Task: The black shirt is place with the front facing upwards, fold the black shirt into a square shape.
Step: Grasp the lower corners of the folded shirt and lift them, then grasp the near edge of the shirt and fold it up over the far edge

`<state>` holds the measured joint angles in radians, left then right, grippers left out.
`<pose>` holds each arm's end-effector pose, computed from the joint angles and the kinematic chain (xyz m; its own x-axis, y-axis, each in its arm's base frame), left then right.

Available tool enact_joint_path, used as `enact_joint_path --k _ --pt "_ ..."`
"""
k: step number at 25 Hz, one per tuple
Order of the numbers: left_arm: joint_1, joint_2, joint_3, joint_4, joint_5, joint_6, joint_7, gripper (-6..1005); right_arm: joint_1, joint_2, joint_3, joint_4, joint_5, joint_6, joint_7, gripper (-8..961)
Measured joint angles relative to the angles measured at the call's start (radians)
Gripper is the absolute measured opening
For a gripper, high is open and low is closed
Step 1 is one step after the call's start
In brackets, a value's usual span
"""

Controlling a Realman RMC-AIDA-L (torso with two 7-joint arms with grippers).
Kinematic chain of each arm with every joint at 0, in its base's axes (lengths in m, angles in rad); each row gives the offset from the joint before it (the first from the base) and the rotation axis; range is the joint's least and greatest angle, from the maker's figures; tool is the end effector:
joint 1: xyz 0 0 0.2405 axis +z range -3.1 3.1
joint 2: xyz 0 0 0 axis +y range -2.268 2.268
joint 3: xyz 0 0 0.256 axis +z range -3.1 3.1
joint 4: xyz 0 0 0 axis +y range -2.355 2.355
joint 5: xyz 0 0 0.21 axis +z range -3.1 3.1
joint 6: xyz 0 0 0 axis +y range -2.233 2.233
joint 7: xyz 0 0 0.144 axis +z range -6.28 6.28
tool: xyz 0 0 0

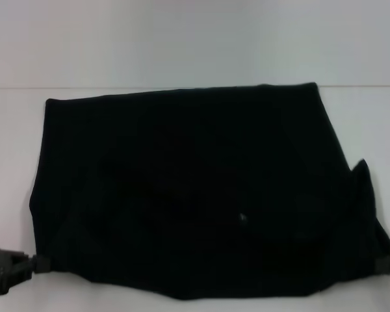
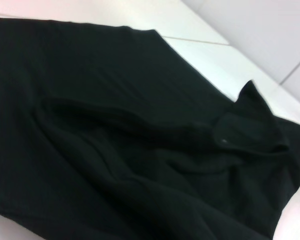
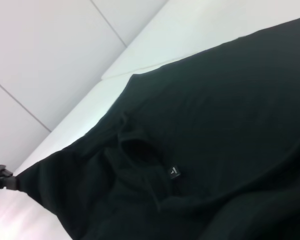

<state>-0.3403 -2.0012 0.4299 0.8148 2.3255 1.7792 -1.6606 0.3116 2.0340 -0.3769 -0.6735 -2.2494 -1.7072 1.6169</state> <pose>-0.3516 0.2522 0.0676 0.5972 0.7040 0.3844 0.7838 -0.6139 -0.0935 0.3570 0.2423 0.0387 0.4806 -0.7073 -0.5183 -0.8368 -0.5466 -0.0300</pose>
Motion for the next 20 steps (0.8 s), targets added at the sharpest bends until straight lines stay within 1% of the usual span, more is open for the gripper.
enact_joint_path --k 5,8,14,20 --pt "0.015 0.023 -0.012 -0.051 0.005 0.063 0.038 -1 -0.091 0.0 0.065 0.008 -0.004 -0.059 -0.067 35" --pt "0.022 0.031 -0.009 -0.065 0.014 0.109 0.052 -1 -0.133 0.0 0.101 0.008 -0.006 -0.094 -0.097 36" --pt "0.038 0.032 -0.011 -0.079 0.04 0.15 0.065 -2 -0.208 -0.001 0.14 0.004 -0.01 -0.136 -0.135 36" --pt "0.045 0.032 -0.013 -0.124 0.084 0.162 0.083 -1 -0.25 -0.007 0.165 0.004 -0.011 -0.151 -0.157 36"
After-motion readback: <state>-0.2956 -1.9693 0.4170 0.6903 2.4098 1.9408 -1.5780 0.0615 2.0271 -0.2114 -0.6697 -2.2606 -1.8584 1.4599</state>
